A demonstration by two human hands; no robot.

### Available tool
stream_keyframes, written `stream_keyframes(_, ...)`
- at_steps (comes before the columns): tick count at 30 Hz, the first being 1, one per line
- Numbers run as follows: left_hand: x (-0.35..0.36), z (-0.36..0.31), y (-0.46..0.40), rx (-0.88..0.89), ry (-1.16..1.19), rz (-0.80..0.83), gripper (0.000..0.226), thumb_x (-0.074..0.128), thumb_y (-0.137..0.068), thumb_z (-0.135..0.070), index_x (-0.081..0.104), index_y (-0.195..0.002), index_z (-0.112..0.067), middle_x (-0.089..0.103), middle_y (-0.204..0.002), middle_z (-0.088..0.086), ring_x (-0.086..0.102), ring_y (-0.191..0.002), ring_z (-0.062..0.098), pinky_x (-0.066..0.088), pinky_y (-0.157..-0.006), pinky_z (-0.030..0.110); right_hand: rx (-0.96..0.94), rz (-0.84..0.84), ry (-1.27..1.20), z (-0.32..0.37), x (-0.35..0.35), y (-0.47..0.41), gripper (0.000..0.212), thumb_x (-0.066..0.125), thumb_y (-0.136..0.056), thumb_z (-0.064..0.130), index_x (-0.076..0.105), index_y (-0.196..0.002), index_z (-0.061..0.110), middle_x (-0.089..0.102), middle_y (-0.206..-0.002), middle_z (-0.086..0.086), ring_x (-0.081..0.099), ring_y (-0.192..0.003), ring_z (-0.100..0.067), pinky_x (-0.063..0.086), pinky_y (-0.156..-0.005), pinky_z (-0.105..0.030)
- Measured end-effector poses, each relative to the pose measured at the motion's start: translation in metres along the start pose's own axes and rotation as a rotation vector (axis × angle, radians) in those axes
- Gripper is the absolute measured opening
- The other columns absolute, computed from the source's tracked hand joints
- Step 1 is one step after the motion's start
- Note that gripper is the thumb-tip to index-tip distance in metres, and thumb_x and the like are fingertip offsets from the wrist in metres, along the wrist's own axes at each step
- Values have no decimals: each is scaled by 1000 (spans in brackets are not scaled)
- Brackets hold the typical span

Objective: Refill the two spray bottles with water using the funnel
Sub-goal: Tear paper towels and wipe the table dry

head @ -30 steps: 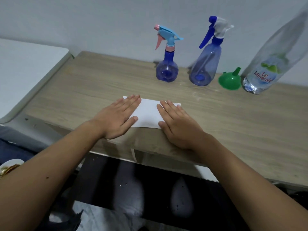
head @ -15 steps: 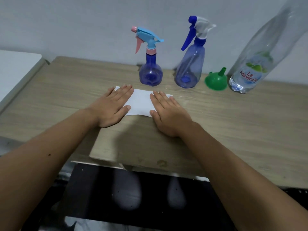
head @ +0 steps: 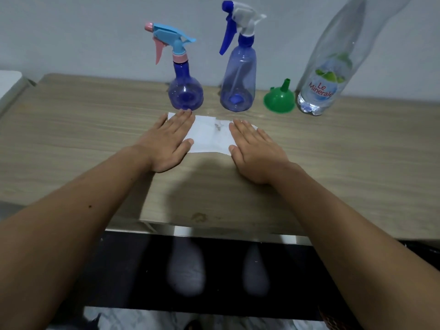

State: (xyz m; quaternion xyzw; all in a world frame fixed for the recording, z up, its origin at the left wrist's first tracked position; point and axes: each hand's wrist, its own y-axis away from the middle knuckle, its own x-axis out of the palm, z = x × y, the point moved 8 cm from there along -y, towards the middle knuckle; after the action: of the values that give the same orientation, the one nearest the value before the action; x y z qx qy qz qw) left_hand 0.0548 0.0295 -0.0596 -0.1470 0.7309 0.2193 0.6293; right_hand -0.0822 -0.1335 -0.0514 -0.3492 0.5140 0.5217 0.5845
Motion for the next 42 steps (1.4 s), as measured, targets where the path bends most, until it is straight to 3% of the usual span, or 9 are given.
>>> stream_keyframes(7, 3, -14, 5, -75, 12, 11, 89, -2, -96, -63, -7, -171, -16, -12, -179, 2, -14, -164, 14, -10, -133, 39, 4, -11, 0, -31, -6, 29, 64, 21, -112, 44, 2, -170, 23, -5, -178, 3, -6, -163, -11, -4, -132, -35)
stream_keyframes(29, 11, -132, -32, 120, -21, 20, 90, -1, -94, -63, -5, -171, -17, -10, -179, 3, -10, -165, 15, -9, -133, 39, 51, -11, -27, -97, -9, 98, 63, 21, -112, 43, 2, -170, 24, -5, -178, 7, -8, -163, -9, -4, -133, -36)
stream_keyframes(42, 15, -199, -53, 205, -36, 37, 93, -1, -92, -64, -3, -171, -14, -7, -180, 6, -7, -166, 18, -7, -133, 42, 209, -37, -32, -154, -16, 166, 63, 22, -112, 42, 3, -170, 24, -3, -178, 7, -6, -163, -10, -2, -133, -37)
